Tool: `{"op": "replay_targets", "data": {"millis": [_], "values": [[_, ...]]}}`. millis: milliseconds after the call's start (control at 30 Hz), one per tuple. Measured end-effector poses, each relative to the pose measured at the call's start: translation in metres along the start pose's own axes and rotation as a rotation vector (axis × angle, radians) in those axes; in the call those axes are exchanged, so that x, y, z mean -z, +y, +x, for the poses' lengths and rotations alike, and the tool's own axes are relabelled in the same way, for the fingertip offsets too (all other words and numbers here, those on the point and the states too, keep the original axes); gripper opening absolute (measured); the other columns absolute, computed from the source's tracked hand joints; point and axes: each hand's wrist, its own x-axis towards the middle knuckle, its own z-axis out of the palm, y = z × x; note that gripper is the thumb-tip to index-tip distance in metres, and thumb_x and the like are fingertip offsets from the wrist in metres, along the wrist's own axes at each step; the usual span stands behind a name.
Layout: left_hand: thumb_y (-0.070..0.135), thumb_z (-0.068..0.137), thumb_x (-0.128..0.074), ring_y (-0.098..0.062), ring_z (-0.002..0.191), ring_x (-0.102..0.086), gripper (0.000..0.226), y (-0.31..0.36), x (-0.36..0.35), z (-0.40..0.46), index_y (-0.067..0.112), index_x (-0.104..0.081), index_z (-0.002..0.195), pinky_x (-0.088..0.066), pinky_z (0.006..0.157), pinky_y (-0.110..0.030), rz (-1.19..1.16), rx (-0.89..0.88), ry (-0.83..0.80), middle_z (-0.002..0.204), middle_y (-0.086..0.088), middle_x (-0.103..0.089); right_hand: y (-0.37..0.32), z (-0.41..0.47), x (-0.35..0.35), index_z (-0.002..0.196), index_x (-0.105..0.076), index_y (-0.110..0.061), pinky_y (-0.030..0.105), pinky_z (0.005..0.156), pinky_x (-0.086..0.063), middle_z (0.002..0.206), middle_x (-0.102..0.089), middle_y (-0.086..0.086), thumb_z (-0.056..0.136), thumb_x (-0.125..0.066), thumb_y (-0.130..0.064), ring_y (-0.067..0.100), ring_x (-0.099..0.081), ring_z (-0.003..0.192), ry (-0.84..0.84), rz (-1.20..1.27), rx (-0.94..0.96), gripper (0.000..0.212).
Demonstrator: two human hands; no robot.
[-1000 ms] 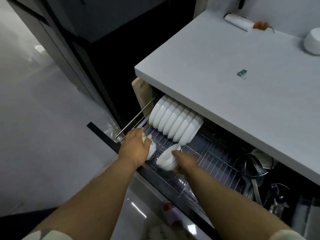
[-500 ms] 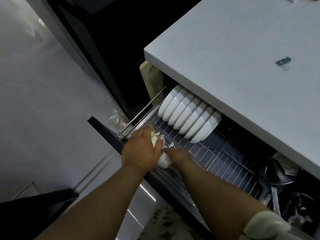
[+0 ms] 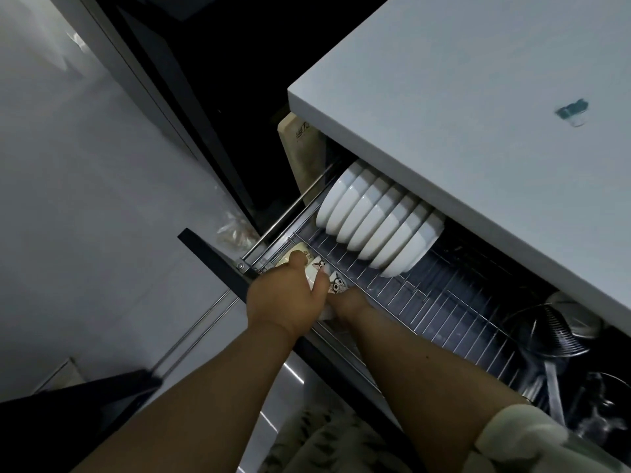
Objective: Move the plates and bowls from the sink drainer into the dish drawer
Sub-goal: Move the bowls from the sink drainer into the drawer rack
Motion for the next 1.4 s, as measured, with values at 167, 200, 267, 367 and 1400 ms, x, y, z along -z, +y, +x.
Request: {"op": "replay_targets", "data": {"millis": [167,200,267,367,1400], "values": [[0.051,0.094,-0.035,-0.024,0.083,-0.065,0.044,0.002,0.002,-0.001,0.019,-0.051,0.119,-0.048,0.07,-0.031,-0.019,0.007,0.016,0.085,-0.001,-0.071,-0.001,-0.024,0.017,0.119,-0.049,-0.003,0.041,0.079,-0.057,0.113,-0.062,0.018,0.071,-0.071,-0.025,0.034,-0.064,0.098,0.034,0.02,0.033,0.057],[0.051,0.094,-0.035,-0.025,0.085,-0.065,0.043,0.003,0.002,-0.001,0.02,-0.051,0.118,-0.048,0.071,-0.032,-0.022,0.012,0.016,0.085,-0.002,-0.071,0.001,-0.027,0.022,0.117,-0.052,-0.001,0.034,0.076,-0.057,0.109,-0.064,0.02,0.074,-0.07,-0.026,0.031,-0.065,0.093,0.049,0.015,0.051,0.053],[0.052,0.094,-0.034,-0.027,0.087,-0.065,0.041,0.004,0.004,-0.002,0.021,-0.051,0.116,-0.049,0.075,-0.034,-0.023,0.021,0.004,0.086,-0.002,-0.071,0.002,-0.036,0.032,0.105,-0.058,0.0,0.022,0.065,-0.055,0.093,-0.063,0.017,0.08,-0.068,-0.027,0.026,-0.063,0.077,0.052,-0.014,0.103,0.038],[0.053,0.094,-0.031,-0.028,0.089,-0.063,0.04,0.004,0.008,-0.003,0.024,-0.05,0.114,-0.051,0.079,-0.036,-0.012,0.014,-0.046,0.09,-0.002,-0.071,0.002,-0.056,0.045,0.075,-0.06,-0.007,0.042,0.079,-0.056,0.072,-0.057,0.012,0.082,-0.064,-0.028,0.025,-0.06,0.075,0.021,-0.002,0.125,0.022],[0.016,0.086,-0.051,-0.025,0.073,-0.067,0.014,0.263,-0.005,-0.146,0.026,-0.058,0.08,-0.056,0.077,-0.043,-0.476,-0.437,-0.506,0.071,-0.001,-0.069,0.149,-0.261,0.276,0.09,-0.053,-0.008,0.018,0.038,-0.041,0.059,-0.053,0.007,0.093,-0.053,-0.011,0.016,-0.05,0.047,0.433,0.821,0.328,0.005]]}}
